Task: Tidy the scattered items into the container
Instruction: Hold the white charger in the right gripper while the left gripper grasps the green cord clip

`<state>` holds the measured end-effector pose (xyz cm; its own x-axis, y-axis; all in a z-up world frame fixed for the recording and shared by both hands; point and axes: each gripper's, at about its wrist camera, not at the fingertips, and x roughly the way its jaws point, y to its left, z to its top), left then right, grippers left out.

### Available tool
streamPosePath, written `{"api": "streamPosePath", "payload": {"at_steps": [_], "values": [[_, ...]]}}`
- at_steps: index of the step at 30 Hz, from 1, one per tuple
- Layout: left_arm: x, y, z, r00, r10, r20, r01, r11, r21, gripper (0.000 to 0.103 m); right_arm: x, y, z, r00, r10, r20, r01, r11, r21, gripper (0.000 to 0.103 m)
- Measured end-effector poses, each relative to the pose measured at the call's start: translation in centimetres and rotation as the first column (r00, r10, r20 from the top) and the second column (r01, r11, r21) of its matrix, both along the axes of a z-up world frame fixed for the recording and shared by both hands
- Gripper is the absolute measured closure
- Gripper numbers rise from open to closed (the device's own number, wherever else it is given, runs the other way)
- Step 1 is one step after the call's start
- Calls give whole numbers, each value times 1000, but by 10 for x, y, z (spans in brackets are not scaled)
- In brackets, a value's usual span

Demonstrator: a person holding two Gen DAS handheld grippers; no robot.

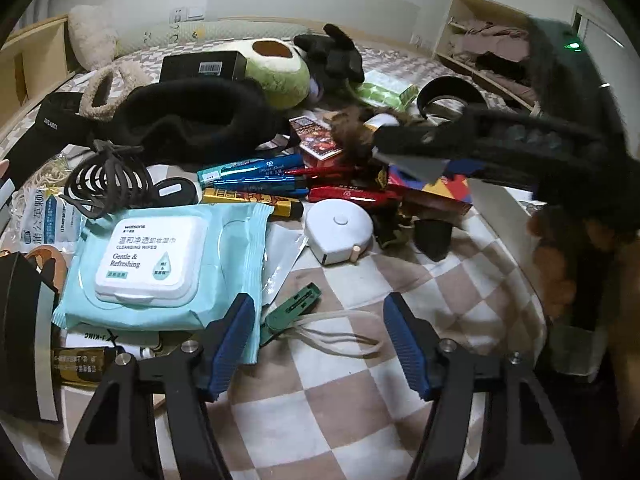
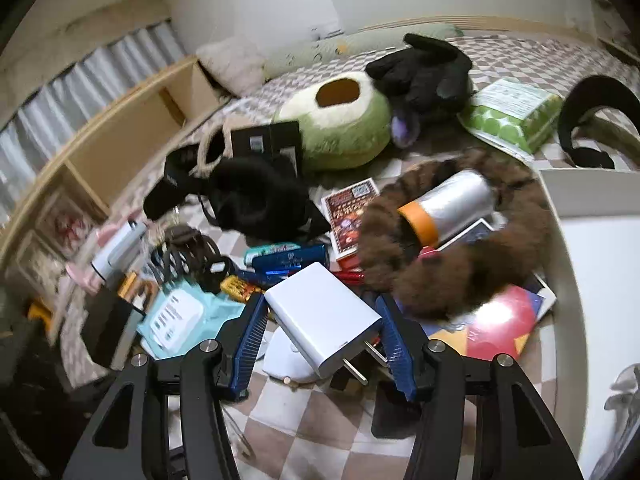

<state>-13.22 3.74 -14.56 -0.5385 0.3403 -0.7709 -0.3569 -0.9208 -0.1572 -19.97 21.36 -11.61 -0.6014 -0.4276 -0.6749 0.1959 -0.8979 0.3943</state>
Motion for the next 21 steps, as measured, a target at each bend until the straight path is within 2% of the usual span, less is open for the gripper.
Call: {"api": "streamPosePath", "payload": {"at_steps": [7, 9, 16, 21], "values": [[-1, 9, -8, 1000, -15, 11, 15, 999, -39, 44, 2, 2, 2, 1000, 12, 8, -11, 999, -51, 46], [1, 12, -10, 999, -35, 33, 35, 999, -21, 44, 3, 2, 3, 1000, 18, 10, -17, 998, -57, 46], [1, 17, -13, 998, -38, 43, 40, 999, -31, 45, 5, 4, 5, 1000, 22, 6, -21, 997, -74, 46], [2, 21, -14, 998, -34, 46, 37, 997, -65, 46, 5, 6, 5, 1000, 14, 11, -13, 997, -80, 46]]}}
